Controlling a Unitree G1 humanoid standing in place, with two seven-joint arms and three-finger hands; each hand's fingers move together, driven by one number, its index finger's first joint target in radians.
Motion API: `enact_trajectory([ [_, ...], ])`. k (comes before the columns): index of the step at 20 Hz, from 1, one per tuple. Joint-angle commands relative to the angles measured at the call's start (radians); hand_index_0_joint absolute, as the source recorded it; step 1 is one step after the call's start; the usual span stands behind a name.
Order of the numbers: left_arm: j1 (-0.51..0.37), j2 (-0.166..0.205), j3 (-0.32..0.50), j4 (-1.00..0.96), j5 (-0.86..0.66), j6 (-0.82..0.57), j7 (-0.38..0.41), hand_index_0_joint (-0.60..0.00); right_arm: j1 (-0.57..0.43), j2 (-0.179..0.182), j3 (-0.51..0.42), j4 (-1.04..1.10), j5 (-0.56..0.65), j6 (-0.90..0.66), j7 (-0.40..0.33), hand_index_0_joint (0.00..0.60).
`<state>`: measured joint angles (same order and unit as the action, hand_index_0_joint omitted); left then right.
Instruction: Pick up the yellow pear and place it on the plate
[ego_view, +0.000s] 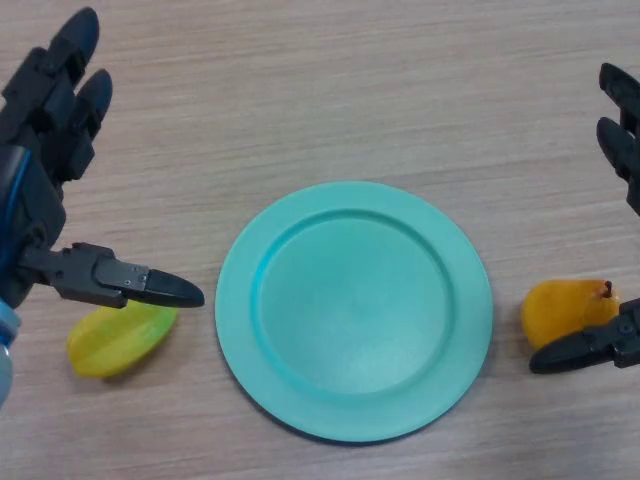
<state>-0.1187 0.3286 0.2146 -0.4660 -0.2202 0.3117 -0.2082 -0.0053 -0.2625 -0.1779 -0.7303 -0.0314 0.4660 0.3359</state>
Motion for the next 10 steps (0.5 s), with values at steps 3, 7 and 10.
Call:
enact_trajectory([
  [3, -0.024, 0.038, 0.079, -0.073, -0.018, -0.123, 0.042, 0.0, -0.016, -0.029, -0.047, -0.055, 0.012, -0.137, -0.024, 0.0],
  [7, -0.009, 0.033, 0.083, -0.091, -0.027, -0.12, 0.034, 0.0, -0.01, -0.029, -0.053, -0.065, 0.02, -0.115, -0.023, 0.0],
  [10, 0.007, 0.029, 0.087, -0.109, -0.019, -0.115, 0.018, 0.0, 0.013, -0.022, -0.069, -0.034, 0.026, -0.156, -0.018, 0.0],
])
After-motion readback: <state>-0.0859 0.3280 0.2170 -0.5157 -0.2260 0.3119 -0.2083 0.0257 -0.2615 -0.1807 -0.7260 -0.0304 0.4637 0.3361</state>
